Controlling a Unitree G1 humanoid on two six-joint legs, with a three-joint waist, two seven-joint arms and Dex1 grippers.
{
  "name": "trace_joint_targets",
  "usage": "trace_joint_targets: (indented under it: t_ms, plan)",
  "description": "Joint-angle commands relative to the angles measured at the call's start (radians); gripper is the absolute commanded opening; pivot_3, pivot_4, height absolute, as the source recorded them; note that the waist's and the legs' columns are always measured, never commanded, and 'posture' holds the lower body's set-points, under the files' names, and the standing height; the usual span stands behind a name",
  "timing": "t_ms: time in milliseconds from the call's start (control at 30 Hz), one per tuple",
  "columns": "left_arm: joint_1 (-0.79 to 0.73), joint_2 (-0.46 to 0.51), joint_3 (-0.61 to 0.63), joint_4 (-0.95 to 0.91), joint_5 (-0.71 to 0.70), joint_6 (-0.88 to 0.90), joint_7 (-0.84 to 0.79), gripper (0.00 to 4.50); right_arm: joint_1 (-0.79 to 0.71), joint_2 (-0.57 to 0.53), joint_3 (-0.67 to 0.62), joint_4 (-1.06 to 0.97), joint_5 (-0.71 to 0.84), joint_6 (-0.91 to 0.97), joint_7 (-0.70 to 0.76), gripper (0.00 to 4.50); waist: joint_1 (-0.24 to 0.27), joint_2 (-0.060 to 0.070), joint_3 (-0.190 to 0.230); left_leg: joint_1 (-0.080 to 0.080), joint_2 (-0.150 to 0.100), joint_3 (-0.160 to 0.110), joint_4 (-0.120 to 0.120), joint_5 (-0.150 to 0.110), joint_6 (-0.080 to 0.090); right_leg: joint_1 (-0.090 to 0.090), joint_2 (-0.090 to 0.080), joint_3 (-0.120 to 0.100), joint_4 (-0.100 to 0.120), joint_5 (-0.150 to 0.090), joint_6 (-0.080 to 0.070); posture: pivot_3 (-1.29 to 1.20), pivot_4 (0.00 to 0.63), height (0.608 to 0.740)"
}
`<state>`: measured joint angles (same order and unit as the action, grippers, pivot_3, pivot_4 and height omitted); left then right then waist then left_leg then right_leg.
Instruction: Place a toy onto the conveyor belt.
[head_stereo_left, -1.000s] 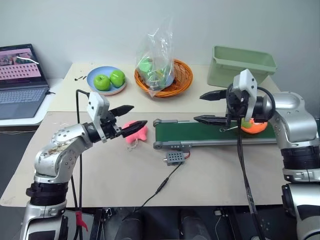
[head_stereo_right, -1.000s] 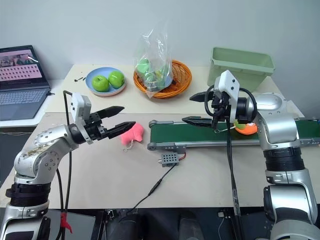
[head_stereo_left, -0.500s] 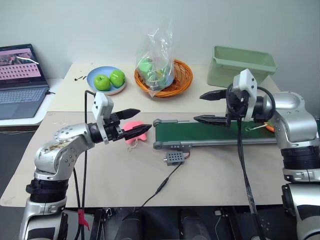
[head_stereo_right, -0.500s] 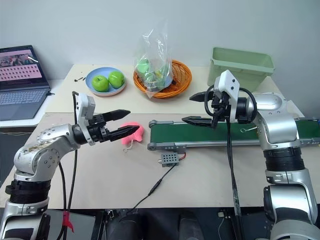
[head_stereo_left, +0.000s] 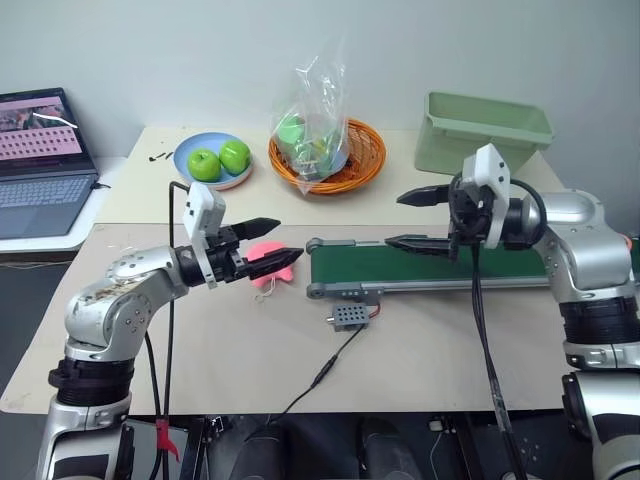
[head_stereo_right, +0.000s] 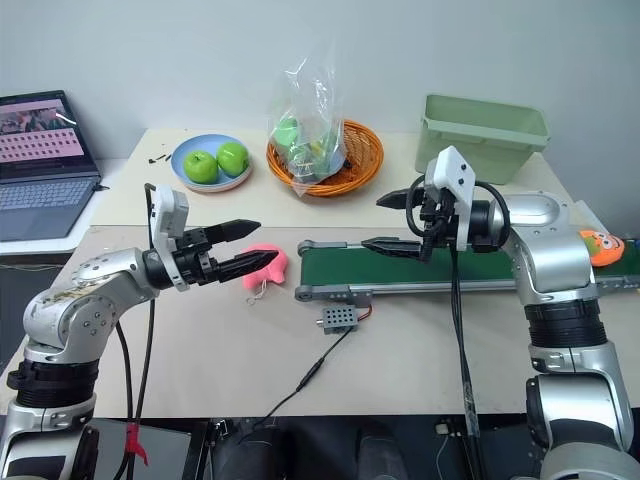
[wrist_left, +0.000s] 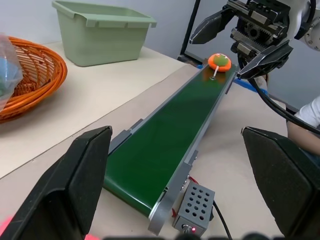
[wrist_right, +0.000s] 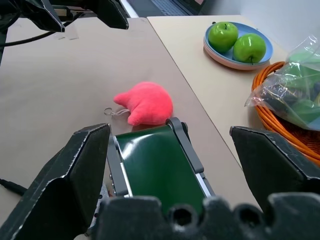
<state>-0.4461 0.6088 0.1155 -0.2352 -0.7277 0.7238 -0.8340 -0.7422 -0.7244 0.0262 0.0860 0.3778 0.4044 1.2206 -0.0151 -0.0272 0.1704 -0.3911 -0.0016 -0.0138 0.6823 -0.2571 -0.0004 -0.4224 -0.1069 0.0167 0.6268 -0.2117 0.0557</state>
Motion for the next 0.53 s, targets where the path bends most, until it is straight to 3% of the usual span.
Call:
trace_joint_targets:
  t_ms: [33,533]
  plan:
    - [-0.007,0.01,0.028,-0.038,-0.011,-0.004,0.011,4.41,-0.008,-0.001,-0.023,-0.034,0.023,0.005,-0.003,4.5,0.0,0.0,0.0,0.0,0.0,0.0,0.0,0.0,0.0,0.0,0.0,0.0,0.0,0.0,0.0,0.0,0.15,0.74]
    - [0.007,0.019,0.034,-0.052,-0.011,-0.002,0.029,4.41,0.0,0.0,-0.026,-0.037,0.022,0.006,-0.007,4.5,0.0,0.0,0.0,0.0,0.0,0.0,0.0,0.0,0.0,0.0,0.0,0.0,0.0,0.0,0.0,0.0,0.15,0.74]
